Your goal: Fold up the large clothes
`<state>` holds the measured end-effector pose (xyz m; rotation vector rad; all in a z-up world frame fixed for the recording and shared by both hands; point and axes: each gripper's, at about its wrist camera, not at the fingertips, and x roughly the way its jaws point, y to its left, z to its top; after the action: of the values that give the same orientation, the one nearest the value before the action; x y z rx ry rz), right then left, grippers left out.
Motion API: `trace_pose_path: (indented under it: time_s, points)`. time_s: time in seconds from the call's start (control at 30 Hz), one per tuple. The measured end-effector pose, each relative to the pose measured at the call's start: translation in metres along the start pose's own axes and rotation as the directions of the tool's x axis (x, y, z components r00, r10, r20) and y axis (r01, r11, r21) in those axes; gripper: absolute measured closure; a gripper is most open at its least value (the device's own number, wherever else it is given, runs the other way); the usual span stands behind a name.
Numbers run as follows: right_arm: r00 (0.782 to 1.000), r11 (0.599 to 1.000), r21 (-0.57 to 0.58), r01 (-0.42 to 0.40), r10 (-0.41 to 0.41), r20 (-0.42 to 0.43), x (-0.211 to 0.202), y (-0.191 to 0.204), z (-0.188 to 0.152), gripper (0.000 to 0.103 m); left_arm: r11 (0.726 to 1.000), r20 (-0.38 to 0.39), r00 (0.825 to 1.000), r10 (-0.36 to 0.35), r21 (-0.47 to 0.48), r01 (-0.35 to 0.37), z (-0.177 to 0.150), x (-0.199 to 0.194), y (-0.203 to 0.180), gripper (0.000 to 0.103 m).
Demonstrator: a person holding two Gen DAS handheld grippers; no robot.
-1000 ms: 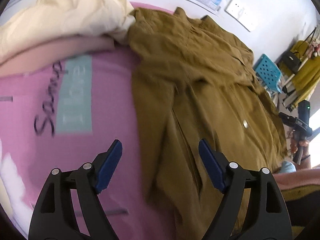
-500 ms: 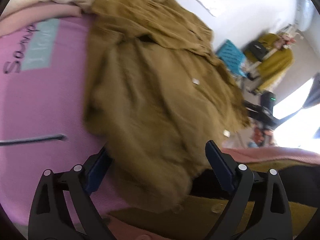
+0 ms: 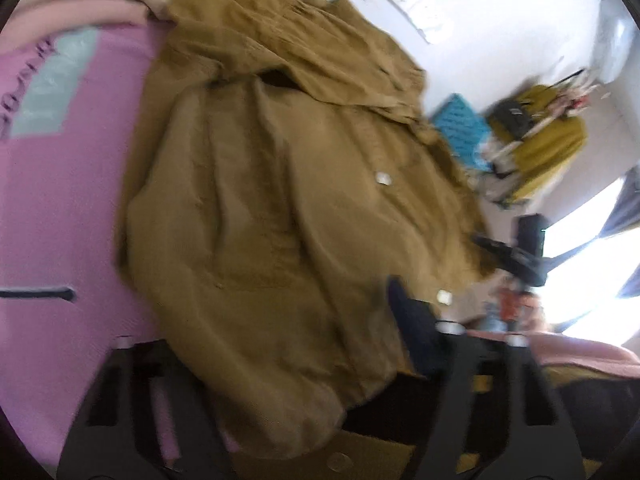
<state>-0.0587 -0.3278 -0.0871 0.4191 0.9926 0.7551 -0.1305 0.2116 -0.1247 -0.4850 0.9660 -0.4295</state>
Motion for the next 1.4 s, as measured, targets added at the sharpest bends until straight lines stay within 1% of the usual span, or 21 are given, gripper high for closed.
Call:
trace_pose_path:
  time_s: [0.03,0.07,0.1,0.13,0.23,0.4,0.43,0.5,0.57,0.67,0.7,0.73,0.77,0.93,0.97,1.0,1.03,1.07,1.13,1.17,1.4]
  points:
    - [1.0,1.0,0.012,-0.015,0.015,0.004,0.0,0.0,0.0,0.092,1.0,0.015,1.0,0.008,0.004,-0.008,0.001,-0.002,-0.001,0.065]
    - [0.999,0.999,0.018,-0.043,0.043,0.026,-0.004,0.002,0.0,0.096,1.0,0.035,0.999,0.024,-0.001,-0.024,0.002,-0.005,-0.002,0.079]
    - [0.996,0.997,0.021,-0.073,0.072,0.046,-0.008,0.004,0.001,0.098,1.0,0.049,0.999,0.016,-0.009,-0.015,0.005,-0.01,-0.001,0.085]
    - [0.988,0.991,0.02,-0.133,0.131,0.087,-0.018,0.009,0.003,0.099,1.0,0.06,0.998,0.0,-0.016,0.001,0.006,-0.015,-0.001,0.087]
    - [0.964,0.98,-0.034,-0.197,0.2,0.174,-0.048,0.03,0.007,0.099,1.0,0.105,0.994,-0.015,-0.001,0.015,0.012,-0.036,-0.009,0.091]
    - [0.929,0.955,-0.127,-0.269,0.292,0.229,-0.084,0.063,0.002,0.099,0.997,0.182,0.981,-0.072,0.042,0.065,0.01,-0.083,-0.02,0.092]
    - [0.925,0.95,-0.149,-0.276,0.304,0.228,-0.087,0.067,0.0,0.099,0.996,0.191,0.978,-0.083,0.049,0.075,0.008,-0.091,-0.019,0.091]
    - [0.934,0.955,-0.138,-0.261,0.286,0.215,-0.084,0.063,-0.004,0.099,0.997,0.182,0.981,-0.061,0.05,0.053,0.004,-0.095,-0.014,0.09]
    - [0.946,0.957,-0.072,-0.28,0.288,0.152,-0.067,0.045,-0.01,0.096,0.998,0.139,0.988,-0.066,0.029,0.062,0.003,-0.087,-0.005,0.087]
    - [0.966,0.969,0.017,-0.247,0.245,0.077,-0.043,0.023,-0.024,0.085,0.998,0.061,0.996,-0.059,-0.006,0.06,-0.003,-0.065,0.009,0.085]
    - [0.971,0.972,0.039,-0.233,0.231,0.062,-0.037,0.016,-0.03,0.074,0.998,0.04,0.998,-0.056,-0.008,0.056,-0.005,-0.06,0.013,0.078]
    - [0.971,0.97,0.058,-0.238,0.235,0.049,-0.033,0.012,-0.034,0.054,0.998,0.016,0.998,-0.06,-0.019,0.06,-0.008,-0.053,0.018,0.073]
    - [0.972,0.969,0.078,-0.234,0.233,0.028,-0.029,0.007,-0.039,0.048,0.998,0.003,0.998,-0.056,-0.027,0.056,-0.008,-0.049,0.021,0.066]
    - [0.97,0.97,0.087,-0.226,0.232,-0.066,-0.011,0.008,-0.061,0.043,0.994,-0.044,0.993,-0.109,-0.031,0.107,-0.014,-0.036,0.032,0.048]
    - [0.966,0.966,0.097,-0.24,0.247,-0.075,-0.008,0.007,-0.063,0.046,0.994,-0.049,0.993,-0.111,-0.022,0.11,-0.015,-0.033,0.029,0.044]
    - [0.962,0.963,0.095,-0.252,0.26,-0.079,-0.006,0.009,-0.064,0.062,0.994,-0.056,0.993,-0.105,-0.013,0.105,-0.015,-0.031,0.028,0.043]
    - [0.958,0.96,0.076,-0.269,0.275,-0.082,-0.005,0.014,-0.065,0.085,0.995,-0.066,0.993,-0.099,-0.011,0.098,-0.015,-0.03,0.026,0.042]
    - [0.957,0.959,0.053,-0.277,0.281,-0.075,-0.009,0.018,-0.064,0.09,0.996,-0.073,0.993,-0.094,-0.015,0.093,-0.014,-0.029,0.025,0.043]
    - [0.955,0.956,-0.007,-0.294,0.293,-0.038,-0.018,0.032,-0.061,0.092,0.997,-0.065,0.995,-0.069,-0.022,0.068,-0.012,-0.03,0.025,0.064]
    - [0.955,0.955,-0.026,-0.297,0.297,-0.024,-0.022,0.036,-0.059,0.093,0.998,-0.066,0.996,-0.062,-0.031,0.06,-0.011,-0.03,0.026,0.087]
    - [0.944,0.947,-0.069,-0.314,0.319,0.088,-0.048,0.052,-0.035,0.093,0.991,-0.001,0.993,-0.12,-0.054,0.12,0.004,-0.054,0.024,0.091]
